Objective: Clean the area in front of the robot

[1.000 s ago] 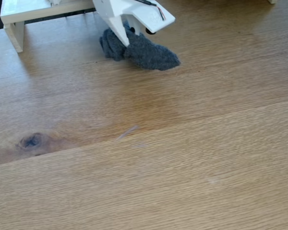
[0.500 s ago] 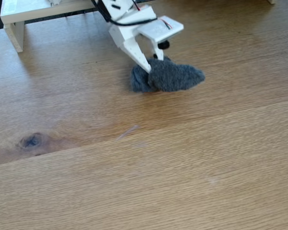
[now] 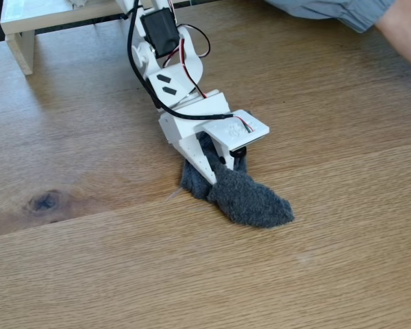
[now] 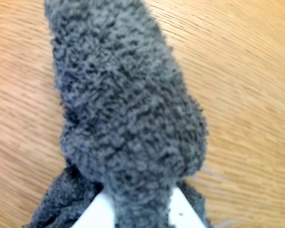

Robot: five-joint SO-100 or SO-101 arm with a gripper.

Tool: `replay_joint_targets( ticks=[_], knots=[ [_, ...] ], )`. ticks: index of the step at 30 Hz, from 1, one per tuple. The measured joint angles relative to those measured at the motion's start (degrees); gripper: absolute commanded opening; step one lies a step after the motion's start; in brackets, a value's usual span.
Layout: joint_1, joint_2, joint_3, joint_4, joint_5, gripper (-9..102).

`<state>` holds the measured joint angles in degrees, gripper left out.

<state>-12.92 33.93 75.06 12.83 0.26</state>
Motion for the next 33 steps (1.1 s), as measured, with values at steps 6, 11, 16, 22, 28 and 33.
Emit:
replay_joint_targets(
  ticks=[6,11,16,22,28,33],
  knots=[
    [3.5,-0.4,-5.4,15.5,-1.4,0],
    [11.2,1.2,-6.5,27.6,-0.2,0],
    [16.6,4.2,-6.5,39.5,-0.3,0],
    [14.6,9.5,-5.9,46.5,2.7,0],
    [2.7,15.1,-5.4,47.0,3.4,0],
    [-10.0,17.3,-5.4,35.2,4.6,0]
  ],
)
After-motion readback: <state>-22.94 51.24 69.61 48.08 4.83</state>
